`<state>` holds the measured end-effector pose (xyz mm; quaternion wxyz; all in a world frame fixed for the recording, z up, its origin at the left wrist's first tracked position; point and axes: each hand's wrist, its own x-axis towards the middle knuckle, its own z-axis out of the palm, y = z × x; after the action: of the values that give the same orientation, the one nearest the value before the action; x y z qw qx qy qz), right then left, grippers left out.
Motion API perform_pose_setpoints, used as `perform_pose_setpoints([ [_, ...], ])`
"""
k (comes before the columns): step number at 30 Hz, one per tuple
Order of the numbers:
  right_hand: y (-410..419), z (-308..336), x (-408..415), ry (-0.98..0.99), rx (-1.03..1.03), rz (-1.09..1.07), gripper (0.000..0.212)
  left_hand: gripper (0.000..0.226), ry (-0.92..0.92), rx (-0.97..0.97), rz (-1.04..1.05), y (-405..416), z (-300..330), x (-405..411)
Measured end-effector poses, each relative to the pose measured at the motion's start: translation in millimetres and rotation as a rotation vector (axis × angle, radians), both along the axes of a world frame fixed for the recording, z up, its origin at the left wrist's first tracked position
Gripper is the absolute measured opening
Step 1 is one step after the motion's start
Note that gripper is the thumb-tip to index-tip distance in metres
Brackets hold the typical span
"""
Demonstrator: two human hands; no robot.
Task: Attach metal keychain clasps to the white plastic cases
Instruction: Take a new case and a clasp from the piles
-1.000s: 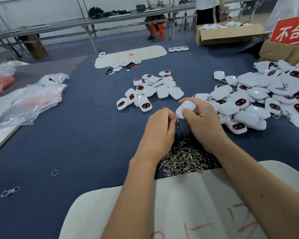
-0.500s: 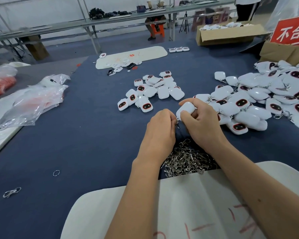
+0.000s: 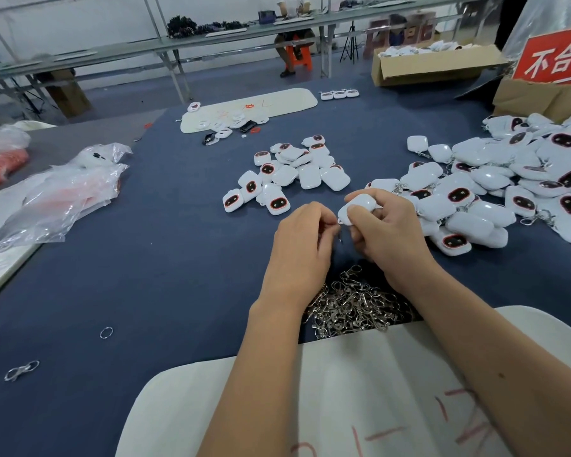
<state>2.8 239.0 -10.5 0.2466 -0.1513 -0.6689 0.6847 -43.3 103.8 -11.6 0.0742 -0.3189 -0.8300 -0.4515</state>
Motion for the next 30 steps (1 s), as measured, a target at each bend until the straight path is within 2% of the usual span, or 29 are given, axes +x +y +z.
perform_pose_setpoints([
  [5, 1.5, 0.0, 0.4, 0.006, -0.028, 0.015, 0.019, 0.023, 0.005, 0.019, 0.003, -1.5, 0.6, -0.6],
  [17, 2.6, -1.6, 1.6, 0.018, -0.035, 0.079, 0.019, 0.014, 0.079, 0.064, 0.04, -4.7, 2.0, -2.2],
  [21, 1.3, -4.4, 3.6, 0.04, 0.081, 0.095, 0.019, 0.01, 0.051, 0.007, 0.067, -5.5, 3.0, -2.2],
  [27, -2.1, -7.0, 5.9, 0.076, 0.444, 0.047, 0.016, 0.012, 0.021, -0.072, 0.092, -5.8, 3.0, -2.9],
  [29, -4.1, -7.3, 5.9, 0.09, 0.478, 0.055, 0.015, 0.012, -0.003, -0.059, 0.119, -6.2, 2.2, -3.1],
  [30, -4.2, -7.1, 5.9, 0.109, 0.425, 0.082, 0.015, 0.012, -0.033, -0.011, 0.138, -5.7, 2.4, -2.5],
])
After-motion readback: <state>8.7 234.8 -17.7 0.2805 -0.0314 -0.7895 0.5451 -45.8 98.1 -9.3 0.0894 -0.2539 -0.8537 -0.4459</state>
